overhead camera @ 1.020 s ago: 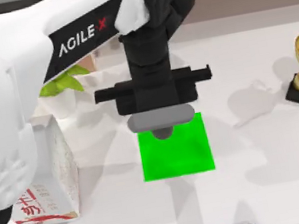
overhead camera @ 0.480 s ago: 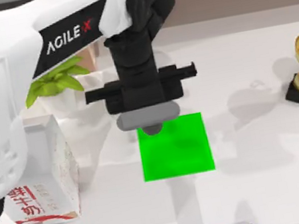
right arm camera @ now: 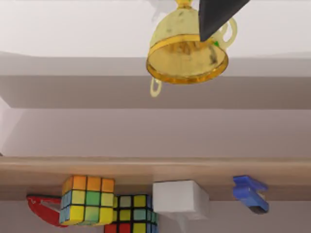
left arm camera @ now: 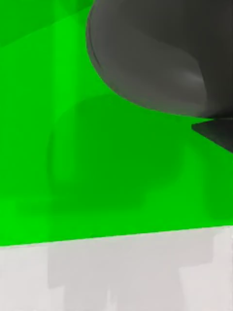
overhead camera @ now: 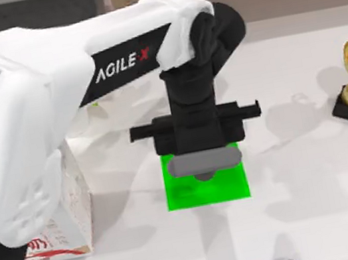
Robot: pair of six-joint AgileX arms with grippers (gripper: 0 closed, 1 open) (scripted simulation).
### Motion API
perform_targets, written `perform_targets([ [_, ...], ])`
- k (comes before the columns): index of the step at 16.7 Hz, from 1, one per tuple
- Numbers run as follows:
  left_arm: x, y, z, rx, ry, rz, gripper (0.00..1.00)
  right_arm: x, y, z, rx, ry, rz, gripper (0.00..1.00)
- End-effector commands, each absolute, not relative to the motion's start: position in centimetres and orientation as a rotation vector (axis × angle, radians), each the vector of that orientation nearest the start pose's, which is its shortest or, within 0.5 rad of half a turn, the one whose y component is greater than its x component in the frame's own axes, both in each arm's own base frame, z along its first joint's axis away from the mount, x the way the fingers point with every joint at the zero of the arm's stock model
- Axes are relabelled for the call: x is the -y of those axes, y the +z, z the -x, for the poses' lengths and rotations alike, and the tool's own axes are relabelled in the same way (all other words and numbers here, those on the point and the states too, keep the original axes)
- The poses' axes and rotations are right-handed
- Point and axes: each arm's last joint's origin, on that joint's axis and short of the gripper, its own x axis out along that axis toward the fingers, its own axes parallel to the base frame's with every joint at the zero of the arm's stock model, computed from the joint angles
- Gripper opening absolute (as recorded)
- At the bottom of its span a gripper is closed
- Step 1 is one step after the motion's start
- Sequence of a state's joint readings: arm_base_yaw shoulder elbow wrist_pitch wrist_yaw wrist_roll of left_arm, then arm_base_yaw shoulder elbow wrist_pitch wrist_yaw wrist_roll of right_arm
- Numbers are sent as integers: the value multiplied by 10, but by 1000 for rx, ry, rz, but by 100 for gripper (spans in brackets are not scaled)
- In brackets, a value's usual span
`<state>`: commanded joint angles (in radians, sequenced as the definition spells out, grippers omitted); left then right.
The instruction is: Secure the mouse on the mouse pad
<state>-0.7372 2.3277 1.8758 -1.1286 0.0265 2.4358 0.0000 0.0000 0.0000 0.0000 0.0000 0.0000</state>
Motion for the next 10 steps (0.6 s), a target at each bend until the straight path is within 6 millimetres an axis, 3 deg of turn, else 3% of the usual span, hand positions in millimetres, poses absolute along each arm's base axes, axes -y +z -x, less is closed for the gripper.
perform_targets([
  [4, 301, 140, -338, -34, 2240, 2192, 0, 1, 160, -106, 0, 0, 0, 100],
  [10, 301, 140, -338, -34, 2240, 2192, 45, 1, 160, -106, 0, 0, 0, 100],
])
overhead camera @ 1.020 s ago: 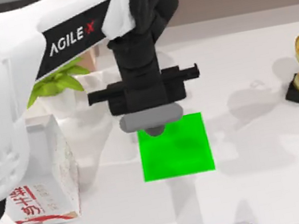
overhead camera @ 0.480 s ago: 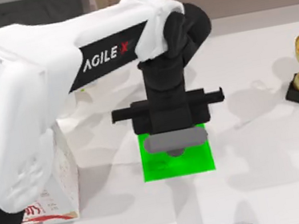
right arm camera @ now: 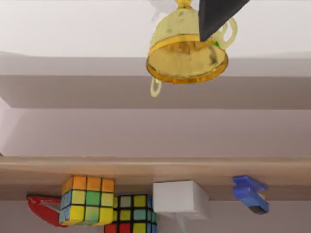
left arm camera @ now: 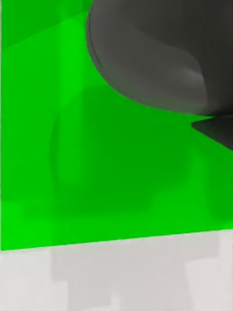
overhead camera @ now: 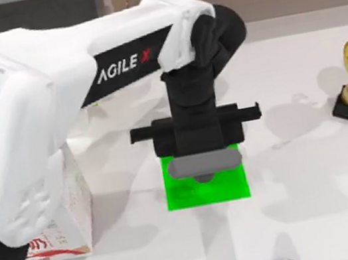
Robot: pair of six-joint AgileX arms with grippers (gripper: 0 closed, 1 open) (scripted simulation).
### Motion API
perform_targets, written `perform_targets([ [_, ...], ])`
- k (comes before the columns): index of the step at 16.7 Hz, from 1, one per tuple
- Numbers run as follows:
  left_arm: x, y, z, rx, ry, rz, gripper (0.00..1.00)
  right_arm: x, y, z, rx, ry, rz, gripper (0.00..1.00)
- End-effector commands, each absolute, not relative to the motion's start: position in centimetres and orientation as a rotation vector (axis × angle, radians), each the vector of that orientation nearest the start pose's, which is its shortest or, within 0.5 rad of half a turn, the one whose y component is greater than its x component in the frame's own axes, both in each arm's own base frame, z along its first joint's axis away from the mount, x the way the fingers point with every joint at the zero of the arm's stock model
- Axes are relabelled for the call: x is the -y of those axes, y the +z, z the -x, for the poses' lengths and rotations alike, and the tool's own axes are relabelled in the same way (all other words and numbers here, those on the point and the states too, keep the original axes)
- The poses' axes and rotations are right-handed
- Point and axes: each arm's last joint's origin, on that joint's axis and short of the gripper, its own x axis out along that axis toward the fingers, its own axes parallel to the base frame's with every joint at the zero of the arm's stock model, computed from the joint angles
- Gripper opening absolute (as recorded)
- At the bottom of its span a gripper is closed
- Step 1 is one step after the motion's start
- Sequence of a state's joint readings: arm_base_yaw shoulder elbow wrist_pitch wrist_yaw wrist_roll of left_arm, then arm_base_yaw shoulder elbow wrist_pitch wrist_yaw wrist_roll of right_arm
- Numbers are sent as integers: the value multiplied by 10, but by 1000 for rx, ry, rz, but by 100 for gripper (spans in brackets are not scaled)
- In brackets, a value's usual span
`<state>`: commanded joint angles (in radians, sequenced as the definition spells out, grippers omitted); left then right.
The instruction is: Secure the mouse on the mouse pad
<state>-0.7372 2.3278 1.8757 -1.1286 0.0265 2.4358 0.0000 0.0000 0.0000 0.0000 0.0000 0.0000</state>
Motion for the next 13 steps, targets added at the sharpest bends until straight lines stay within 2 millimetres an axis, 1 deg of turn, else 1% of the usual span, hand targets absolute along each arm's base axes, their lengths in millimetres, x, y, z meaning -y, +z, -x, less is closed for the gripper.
perform_targets([
  [7, 301, 140, -338, -34, 2240, 2192, 98, 1, 160, -106, 0, 0, 0, 100],
  [8, 301, 140, -338, -34, 2240, 2192, 100, 1, 160, -106, 0, 0, 0, 100],
  [13, 301, 140, -338, -34, 2240, 2192, 100, 1, 160, -106, 0, 0, 0, 100],
])
